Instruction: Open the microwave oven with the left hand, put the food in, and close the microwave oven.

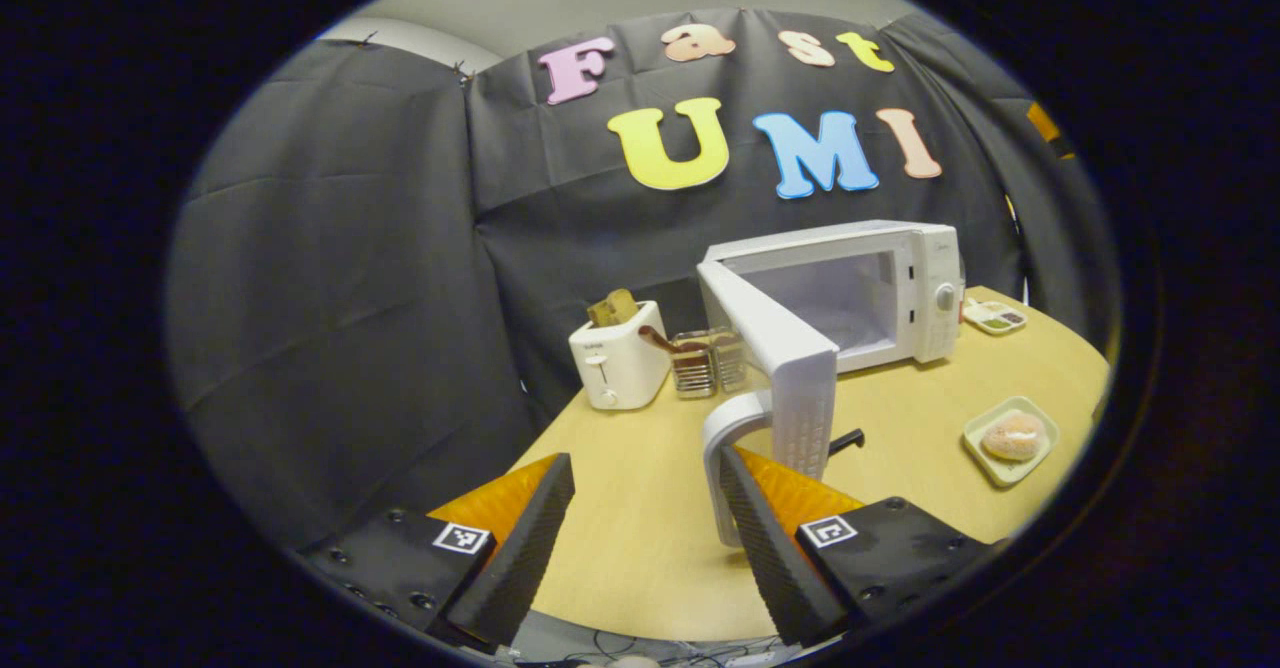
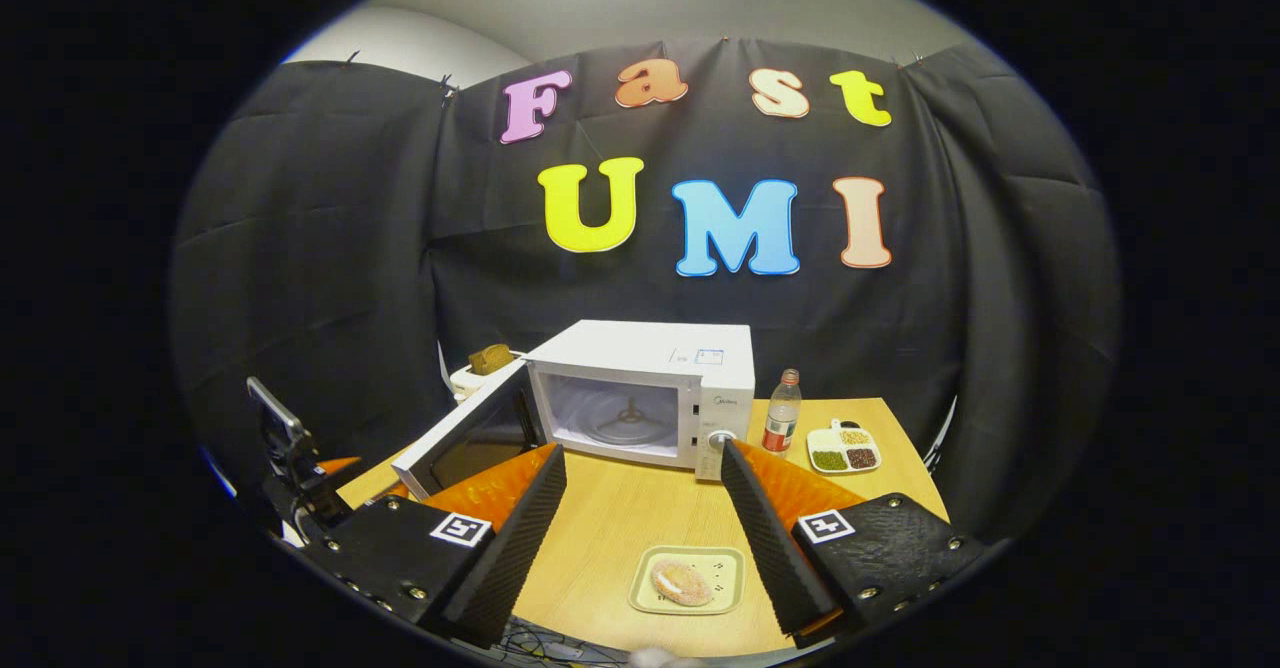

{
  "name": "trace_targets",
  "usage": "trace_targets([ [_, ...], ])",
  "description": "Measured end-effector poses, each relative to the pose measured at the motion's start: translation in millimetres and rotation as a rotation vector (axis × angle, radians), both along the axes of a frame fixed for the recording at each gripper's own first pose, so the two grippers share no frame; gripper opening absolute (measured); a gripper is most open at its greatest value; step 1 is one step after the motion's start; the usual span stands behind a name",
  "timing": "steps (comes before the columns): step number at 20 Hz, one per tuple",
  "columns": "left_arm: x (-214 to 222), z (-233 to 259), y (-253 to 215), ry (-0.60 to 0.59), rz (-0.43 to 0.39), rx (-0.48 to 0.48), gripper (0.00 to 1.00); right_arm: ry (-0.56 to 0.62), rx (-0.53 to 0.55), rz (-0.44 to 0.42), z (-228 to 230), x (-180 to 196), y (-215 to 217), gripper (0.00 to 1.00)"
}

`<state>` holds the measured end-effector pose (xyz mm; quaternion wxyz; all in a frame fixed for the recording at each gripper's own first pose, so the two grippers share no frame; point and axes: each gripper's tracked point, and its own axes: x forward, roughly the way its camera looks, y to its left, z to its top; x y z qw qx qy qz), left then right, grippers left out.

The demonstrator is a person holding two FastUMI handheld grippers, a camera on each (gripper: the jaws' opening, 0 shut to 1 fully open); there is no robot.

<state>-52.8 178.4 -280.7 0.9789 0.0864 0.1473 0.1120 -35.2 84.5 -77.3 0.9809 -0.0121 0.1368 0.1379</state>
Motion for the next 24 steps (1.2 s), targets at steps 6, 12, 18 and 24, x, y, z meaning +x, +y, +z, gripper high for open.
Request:
trace_targets([
  [6, -11.7, 32.8, -5.1, -0.031, 0.004, -0.006, 1.0, 0.033, -0.076, 0.02, -39.8, 9.0, -8.5, 0.96],
  [12, -8.7, 100.2, -47.1, -0.09, -0.055, -0.065, 0.93, 0.123, -0.304, 0.109, -141.1, 5.7, -29.7, 0.96],
  [18, 8.0, 166.5, -70.0, -0.148, -0.058, -0.094, 0.97, 0.27, -0.417, 0.215, -243.1, 13.9, -35.6, 0.96],
  [24, 26.7, 212.8, -88.4, -0.182, -0.08, -0.071, 1.0, 0.35, -0.465, 0.256, -294.9, 33.9, -36.3, 0.95],
])
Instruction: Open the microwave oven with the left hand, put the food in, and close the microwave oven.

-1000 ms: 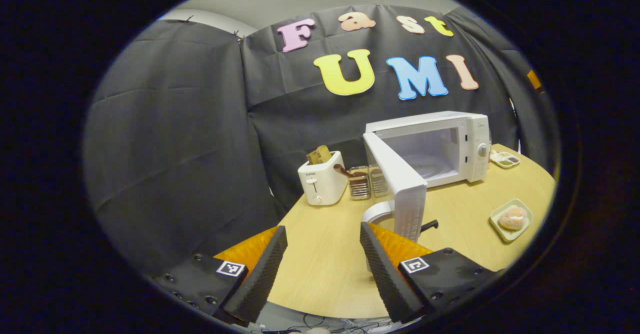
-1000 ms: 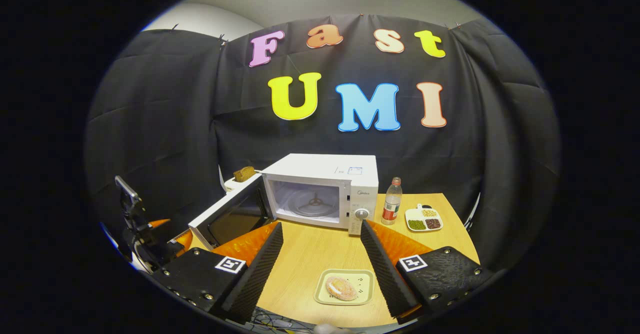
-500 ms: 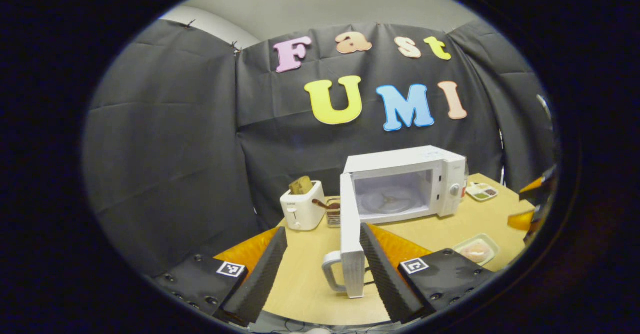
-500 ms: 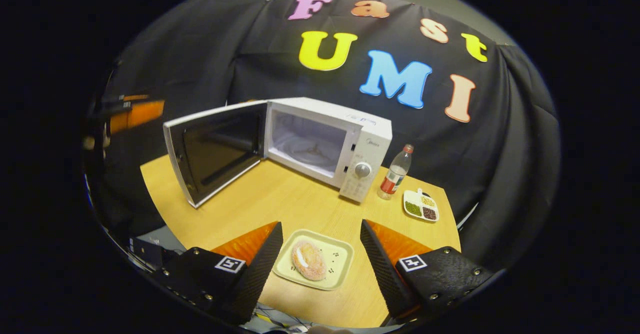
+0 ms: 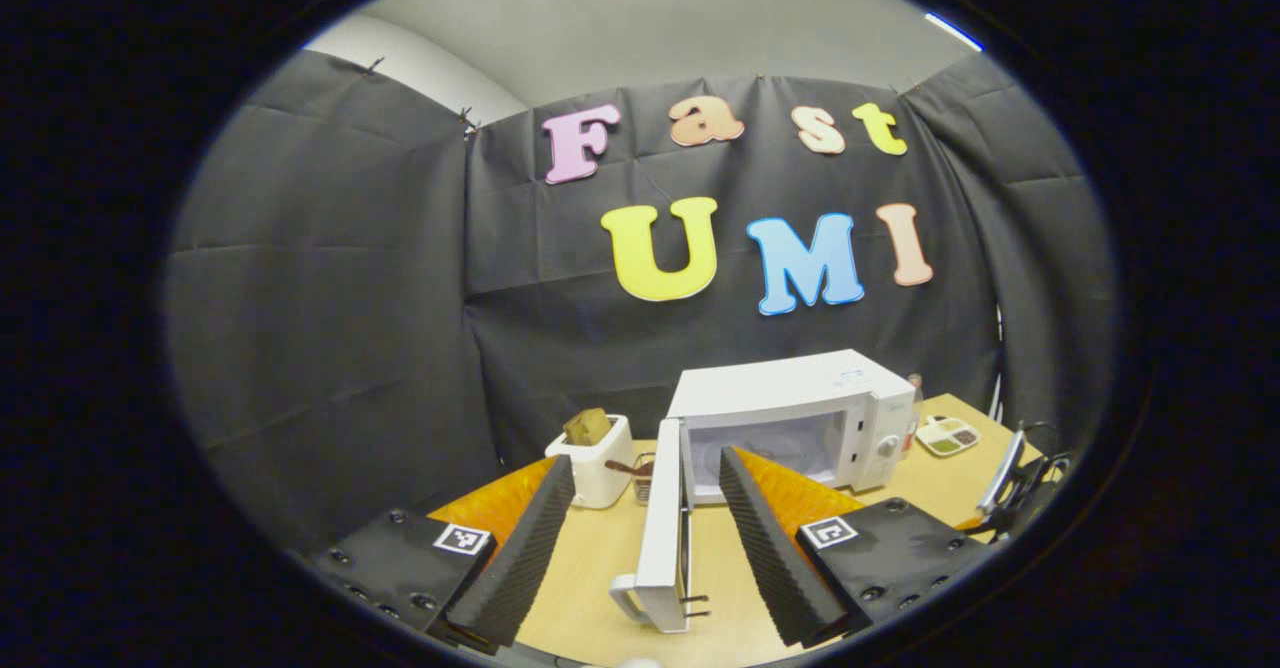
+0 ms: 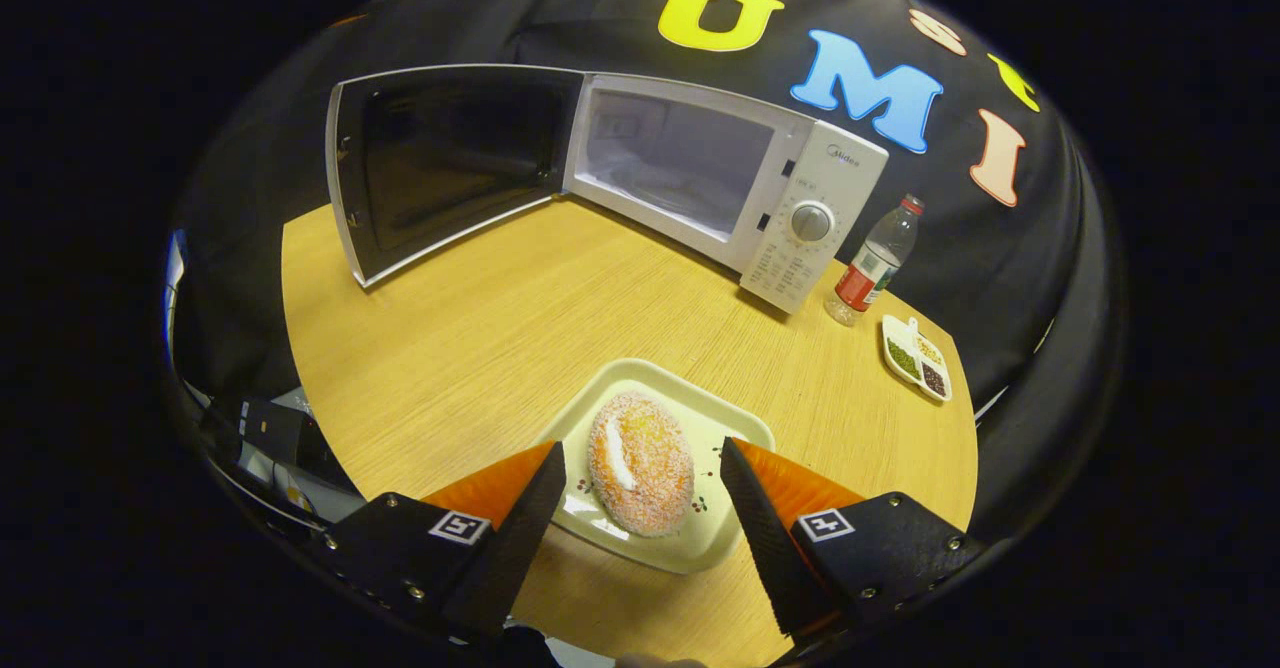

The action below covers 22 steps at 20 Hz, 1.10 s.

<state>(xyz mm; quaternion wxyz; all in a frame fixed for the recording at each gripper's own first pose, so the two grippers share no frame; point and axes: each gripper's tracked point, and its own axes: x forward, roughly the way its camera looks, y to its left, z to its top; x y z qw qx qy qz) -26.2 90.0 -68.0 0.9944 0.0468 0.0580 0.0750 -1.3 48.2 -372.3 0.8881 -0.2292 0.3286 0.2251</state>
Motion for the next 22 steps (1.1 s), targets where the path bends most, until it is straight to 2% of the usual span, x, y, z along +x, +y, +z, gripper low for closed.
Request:
trace_targets([
  [3, 6.2, 10.2, -6.3, -0.003, -0.007, 0.025, 1.0, 0.044, -0.001, -0.005, -16.1, 6.9, -2.5, 0.96],
  [6, 11.2, 15.9, -11.1, -0.004, -0.01, 0.025, 0.93, 0.083, -0.001, -0.009, -29.1, 10.7, -6.1, 0.96],
  [7, 13.5, 15.9, -9.5, -0.003, -0.005, 0.032, 1.0, 0.11, -0.002, -0.009, -34.7, 9.6, -7.1, 0.96],
  [8, 14.9, 16.3, -7.3, -0.002, 0.0, 0.038, 0.93, 0.106, 0.019, -0.013, -32.7, 12.9, -5.0, 0.96],
  [11, 18.6, 13.0, -9.5, 0.004, -0.001, 0.026, 0.98, 0.152, 0.04, -0.018, -37.5, 12.6, -1.0, 0.94],
  [13, 20.1, 8.8, -7.3, 0.013, 0.0, 0.026, 1.0, 0.17, 0.046, -0.02, -36.3, 13.2, -1.7, 0.75],
  [16, 24.8, -0.3, -6.5, 0.028, -0.002, 0.021, 1.0, 0.213, 0.059, -0.059, -32.7, 11.9, -4.1, 0.7],
  [17, 26.3, -2.0, -5.0, 0.034, -0.001, 0.018, 1.0, 0.221, 0.081, -0.068, -24.9, 12.6, -1.0, 0.61],
  [18, 26.7, -4.2, -3.2, 0.037, -0.002, 0.017, 0.96, 0.205, 0.117, -0.087, -15.2, 18.3, 4.4, 0.61],
  [21, 27.3, -8.2, 3.0, 0.035, -0.003, 0.023, 1.0, 0.214, 0.288, -0.168, 17.3, 37.9, 32.4, 0.61],
  [22, 27.5, -12.5, 6.7, 0.042, 0.0, 0.023, 0.96, 0.222, 0.355, -0.202, 27.3, 47.8, 45.4, 0.61],
])
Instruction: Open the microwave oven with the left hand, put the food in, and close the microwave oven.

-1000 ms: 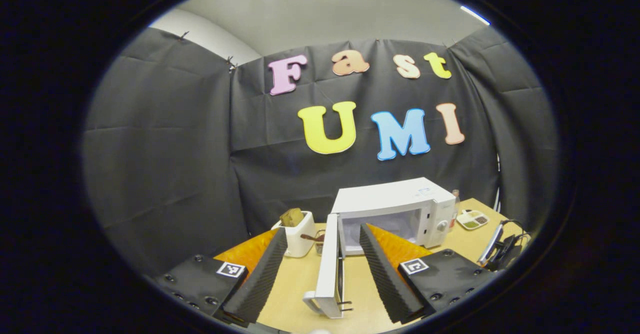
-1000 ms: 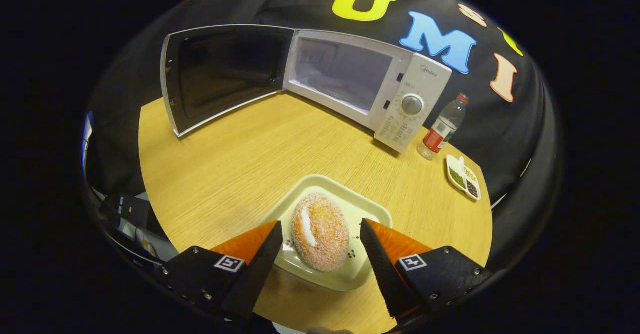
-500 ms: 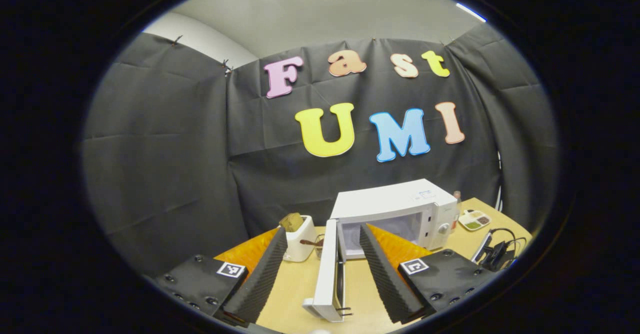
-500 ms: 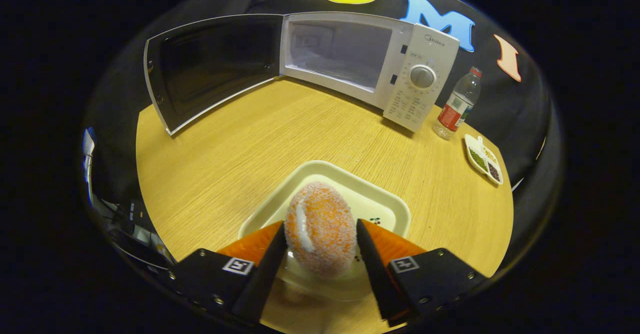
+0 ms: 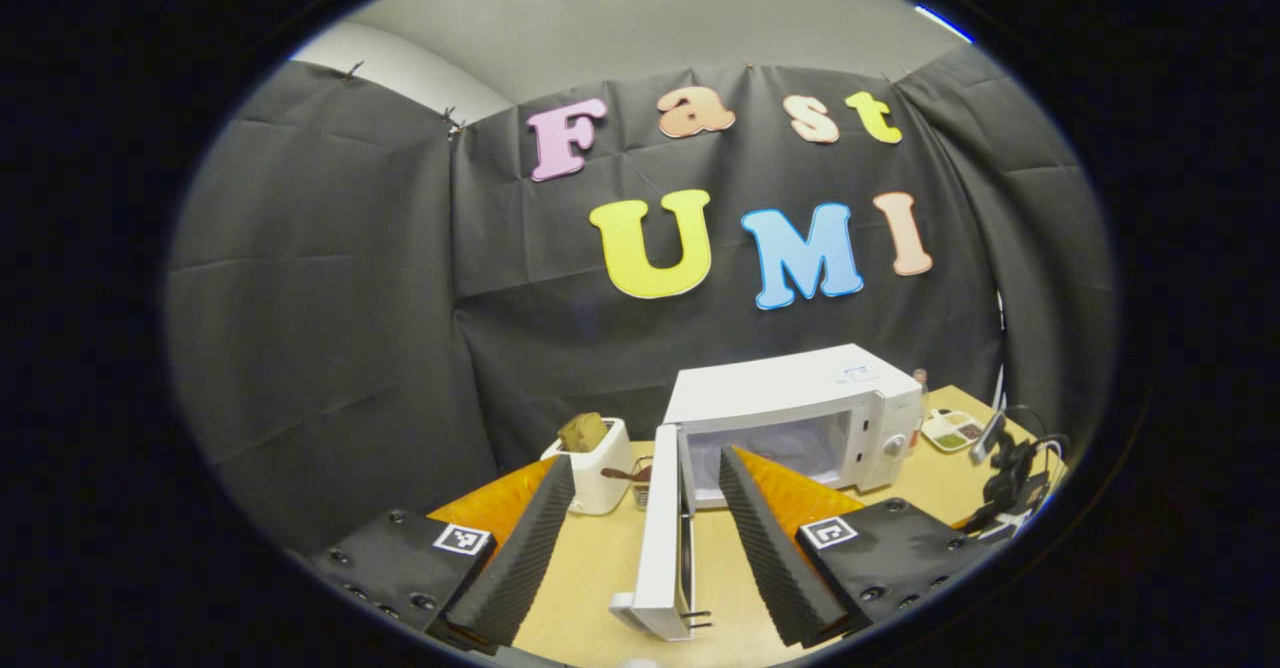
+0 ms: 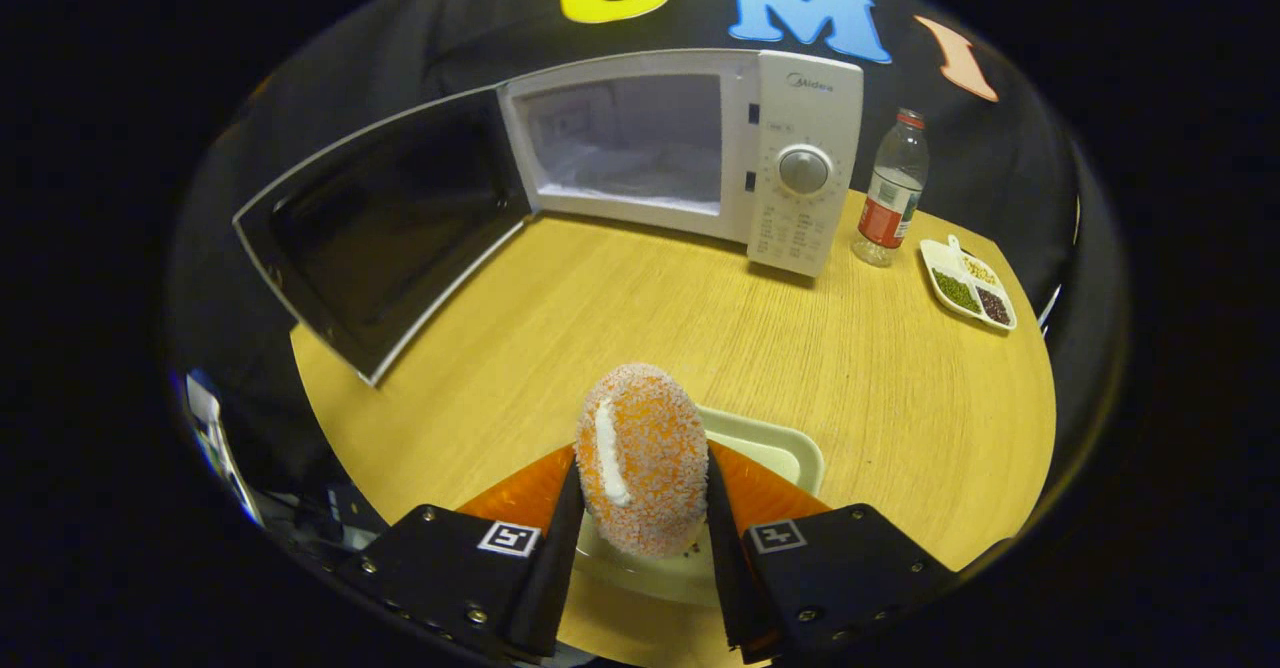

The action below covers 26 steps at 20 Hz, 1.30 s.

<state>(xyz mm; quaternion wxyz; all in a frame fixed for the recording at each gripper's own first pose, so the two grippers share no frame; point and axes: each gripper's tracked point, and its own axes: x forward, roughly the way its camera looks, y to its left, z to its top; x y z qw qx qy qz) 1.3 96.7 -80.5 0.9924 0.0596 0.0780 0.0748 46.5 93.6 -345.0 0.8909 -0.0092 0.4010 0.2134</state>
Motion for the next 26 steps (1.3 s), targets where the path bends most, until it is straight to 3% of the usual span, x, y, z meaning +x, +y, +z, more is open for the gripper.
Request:
trace_targets([
  [3, 3.3, -7.6, 9.0, 0.01, 0.002, -0.019, 0.93, -0.017, 0.128, -0.094, 17.6, 40.4, 38.6, 0.61],
  [6, 9.2, -13.4, 19.8, 0.016, 0.001, -0.026, 1.0, -0.03, 0.202, -0.146, 24.5, 78.8, 77.3, 0.61],
  [13, 28.9, -28.8, 35.8, 0.008, -0.007, -0.027, 1.0, -0.111, 0.374, -0.337, 25.4, 172.0, 156.3, 0.61],
  [14, 30.9, -33.5, 37.7, 0.007, -0.006, -0.024, 0.96, -0.136, 0.367, -0.363, 24.5, 186.9, 162.1, 0.61],
  [17, 37.9, -43.5, 46.0, 0.006, 0.002, 0.003, 1.0, -0.217, 0.363, -0.462, 21.4, 229.5, 169.9, 0.61],
  [18, 38.8, -44.1, 46.5, 0.002, -0.001, 0.002, 0.94, -0.236, 0.37, -0.503, 20.7, 243.6, 170.0, 0.61],
  [20, 39.4, -53.2, 46.9, 0.005, -0.009, 0.0, 0.97, -0.279, 0.34, -0.581, 16.5, 267.5, 161.6, 0.61],
  [21, 40.8, -55.1, 47.8, 0.003, -0.01, 0.003, 0.93, -0.307, 0.316, -0.612, 14.9, 276.5, 158.2, 0.61],
  [25, 42.4, -73.2, 46.4, 0.008, -0.023, 0.006, 1.0, -0.407, 0.228, -0.643, 12.2, 300.8, 152.8, 0.63],
  [26, 41.8, -77.2, 47.1, 0.013, -0.02, 0.009, 0.96, -0.41, 0.206, -0.661, 6.7, 303.6, 149.3, 0.64],
])
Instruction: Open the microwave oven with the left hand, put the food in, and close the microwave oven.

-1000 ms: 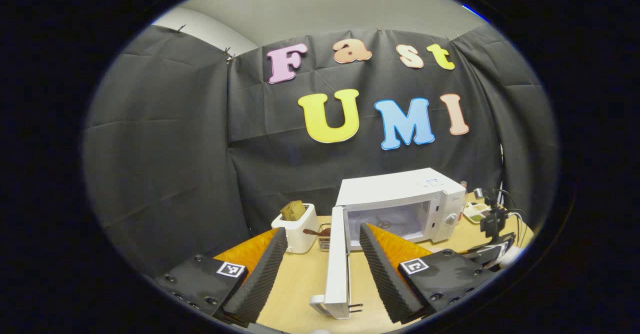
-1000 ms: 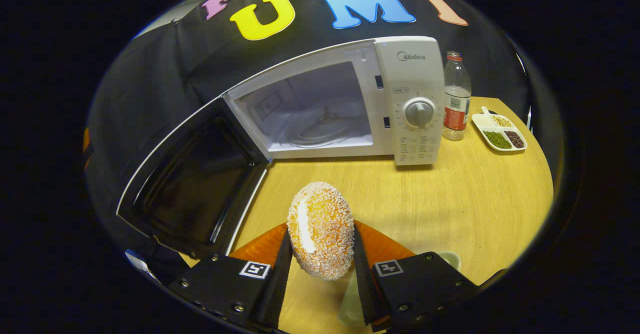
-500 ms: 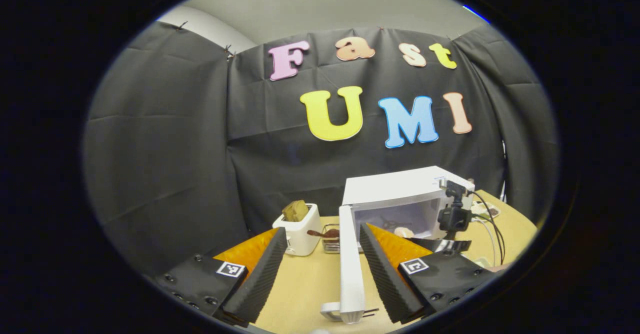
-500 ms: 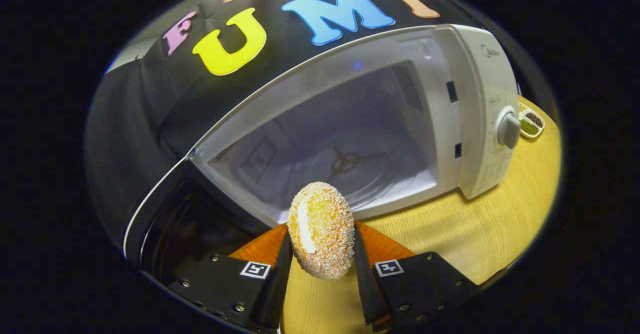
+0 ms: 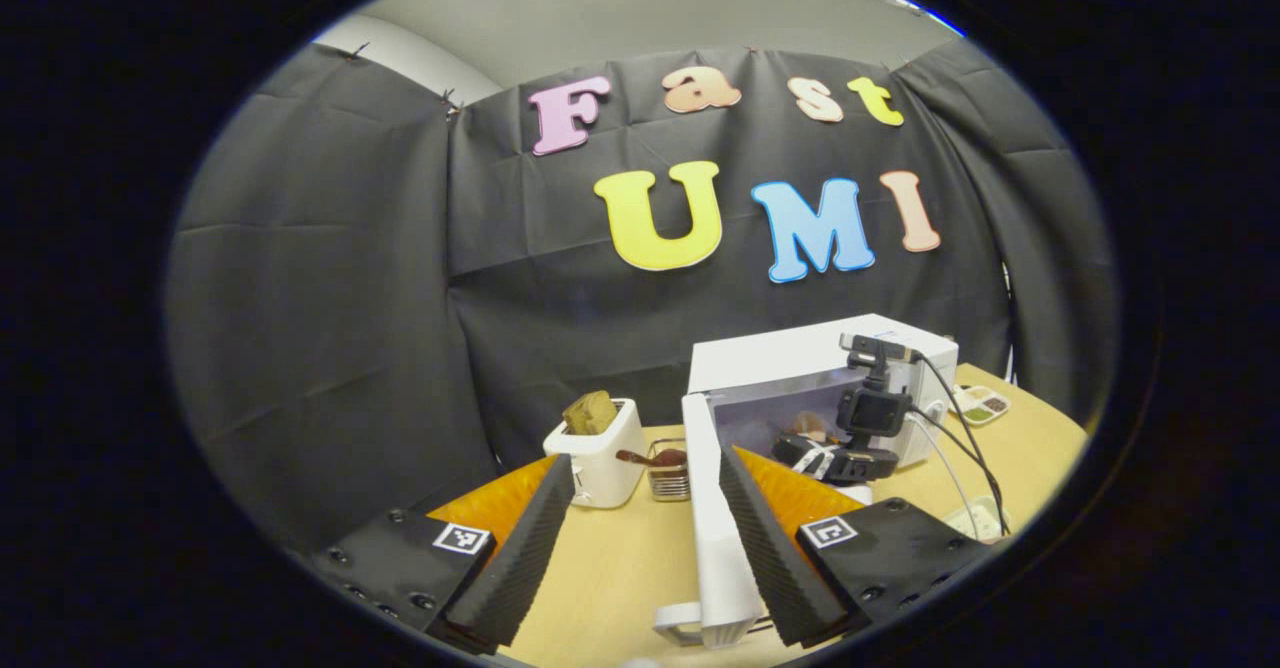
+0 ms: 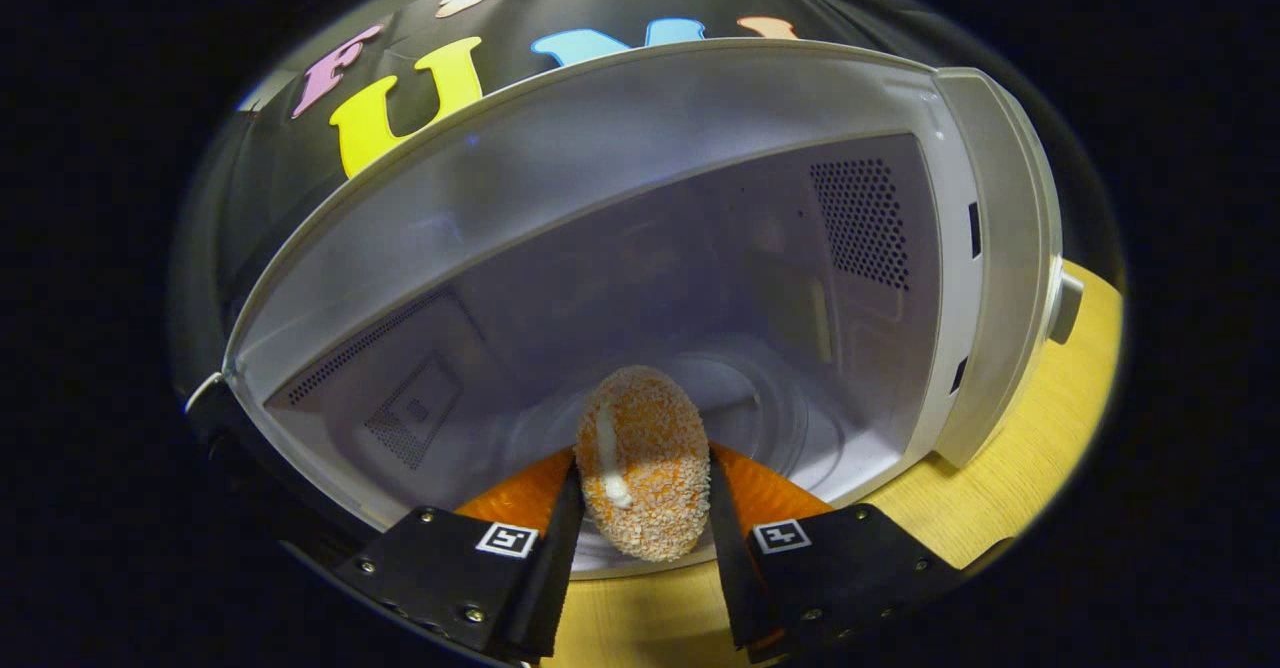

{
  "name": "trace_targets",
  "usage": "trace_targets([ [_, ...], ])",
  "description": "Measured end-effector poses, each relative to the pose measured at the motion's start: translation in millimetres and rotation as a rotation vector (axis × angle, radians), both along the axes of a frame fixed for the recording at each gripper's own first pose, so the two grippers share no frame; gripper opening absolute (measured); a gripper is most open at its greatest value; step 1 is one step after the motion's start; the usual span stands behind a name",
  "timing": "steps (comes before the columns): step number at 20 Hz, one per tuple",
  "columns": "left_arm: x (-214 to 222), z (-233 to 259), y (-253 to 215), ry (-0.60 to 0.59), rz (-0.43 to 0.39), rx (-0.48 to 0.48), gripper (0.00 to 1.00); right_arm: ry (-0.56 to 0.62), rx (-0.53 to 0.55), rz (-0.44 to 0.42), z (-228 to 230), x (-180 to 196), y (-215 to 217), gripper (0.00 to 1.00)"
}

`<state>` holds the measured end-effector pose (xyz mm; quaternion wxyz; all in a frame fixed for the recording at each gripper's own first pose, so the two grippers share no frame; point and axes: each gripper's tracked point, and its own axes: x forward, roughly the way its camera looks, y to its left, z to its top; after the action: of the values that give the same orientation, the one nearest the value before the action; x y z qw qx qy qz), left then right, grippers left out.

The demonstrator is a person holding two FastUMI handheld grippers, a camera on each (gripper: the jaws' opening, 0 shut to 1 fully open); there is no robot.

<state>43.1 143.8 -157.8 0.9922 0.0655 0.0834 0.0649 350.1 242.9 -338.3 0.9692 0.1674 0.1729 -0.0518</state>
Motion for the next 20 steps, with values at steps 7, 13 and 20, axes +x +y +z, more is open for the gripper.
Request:
trace_targets([
  [7, -10.7, 12.4, 4.6, -0.02, 0.012, 0.032, 1.0, 0.028, -0.021, 0.01, -2.1, -13.7, -6.9, 0.96],
  [13, -19.4, 40.6, -1.2, -0.081, 0.013, 0.016, 1.0, 0.035, -0.05, 0.102, 39.1, -89.4, -23.3, 0.97],
  [20, -39.1, 58.8, -21.0, -0.12, -0.017, 0.001, 1.0, -0.06, -0.129, 0.201, 155.5, -186.6, -82.8, 0.96],
])
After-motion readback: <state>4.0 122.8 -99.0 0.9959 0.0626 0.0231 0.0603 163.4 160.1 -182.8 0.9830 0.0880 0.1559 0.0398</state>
